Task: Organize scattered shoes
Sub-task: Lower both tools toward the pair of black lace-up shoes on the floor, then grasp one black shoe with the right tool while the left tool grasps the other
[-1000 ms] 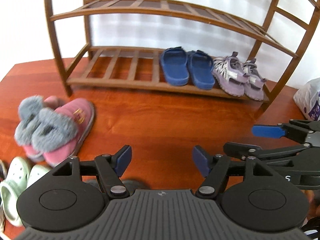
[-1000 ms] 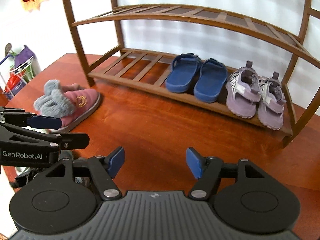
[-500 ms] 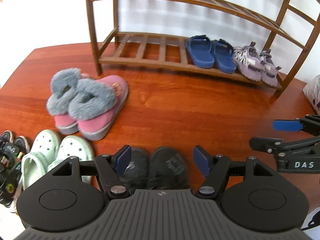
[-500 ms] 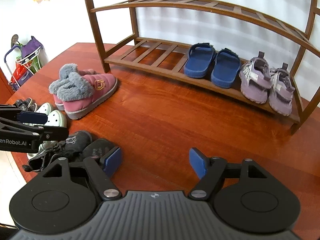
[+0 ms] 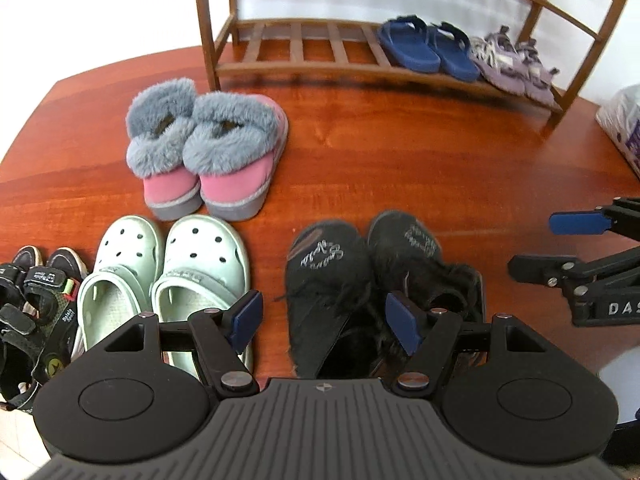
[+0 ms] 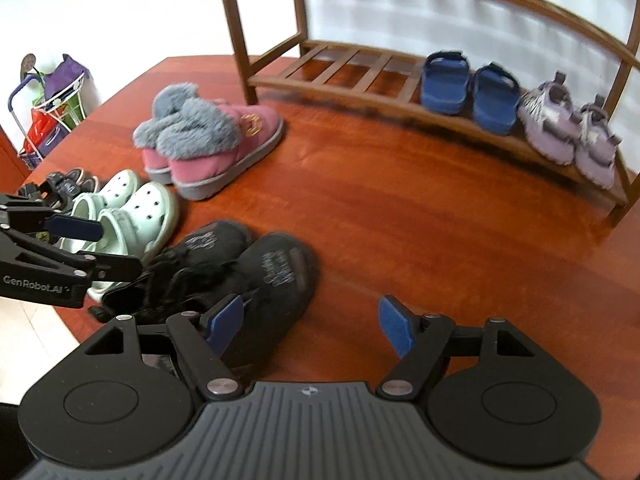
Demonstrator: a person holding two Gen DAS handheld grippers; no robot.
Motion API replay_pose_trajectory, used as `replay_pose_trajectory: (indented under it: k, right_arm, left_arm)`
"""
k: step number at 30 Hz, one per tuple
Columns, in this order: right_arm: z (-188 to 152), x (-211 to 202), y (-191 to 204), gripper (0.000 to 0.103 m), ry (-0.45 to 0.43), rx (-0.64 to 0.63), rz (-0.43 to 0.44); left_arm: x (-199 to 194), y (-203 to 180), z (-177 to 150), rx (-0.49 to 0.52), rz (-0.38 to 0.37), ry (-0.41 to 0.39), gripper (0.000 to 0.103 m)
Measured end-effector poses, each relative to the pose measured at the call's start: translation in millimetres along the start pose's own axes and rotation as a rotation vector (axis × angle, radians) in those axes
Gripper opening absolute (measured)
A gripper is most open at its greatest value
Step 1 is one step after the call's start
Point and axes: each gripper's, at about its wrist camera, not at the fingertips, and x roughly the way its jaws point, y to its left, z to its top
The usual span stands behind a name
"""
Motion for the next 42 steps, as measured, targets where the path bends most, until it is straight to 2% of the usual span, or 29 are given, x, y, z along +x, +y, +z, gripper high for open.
replay_pose_trajectory:
  k: [9, 19, 22, 25, 27, 30, 31, 32, 35, 36, 37, 42]
  right_arm:
    - [-20, 19, 33, 0.080, 0.072, 0.036, 0.000]
    - [-19, 41, 43, 0.079, 0.096, 0.095, -0.061]
    - [-17, 50, 46, 0.076, 0.098, 0.108, -0.071]
    - [-14, 60, 48, 0.070, 0.101, 0.133, -0.079]
    - [-13, 67, 48, 0.061, 0.101, 0.147, -0.087]
    - [-11, 78, 48, 0.054, 0.105, 0.165, -0.096]
    - [-10, 81, 47, 0.051, 0.110, 0.174, -0.090]
    - [-10, 83, 45, 0.045, 0.116, 0.184, -0.087]
    - [-9, 84, 42, 0.037, 0.114, 0.198, -0.090]
    - [-9, 84, 40, 0.033, 0.109, 0.206, -0.091]
    - [-8, 83, 39, 0.032, 0.103, 0.212, -0.091]
    - [-3, 76, 35, 0.023, 0.072, 0.227, -0.086]
  left_arm:
    - [21, 14, -15, 0.072, -0.044, 0.095, 0.070]
    - [49, 16, -10, 0.154, -0.088, 0.121, 0.068]
    - [55, 18, -9, 0.171, -0.102, 0.126, 0.068]
    - [62, 20, -8, 0.191, -0.118, 0.138, 0.063]
    - [68, 21, -8, 0.200, -0.122, 0.144, 0.058]
    - [73, 26, -6, 0.174, -0.155, 0.136, 0.056]
    - [74, 27, -5, 0.165, -0.167, 0.134, 0.051]
    - [74, 27, -5, 0.160, -0.172, 0.126, 0.047]
    - [74, 29, -4, 0.144, -0.178, 0.100, 0.043]
    - [72, 30, -2, 0.138, -0.175, 0.091, 0.038]
    - [70, 31, 0, 0.133, -0.173, 0.081, 0.034]
    - [64, 32, 14, 0.096, -0.182, 0.040, 0.028]
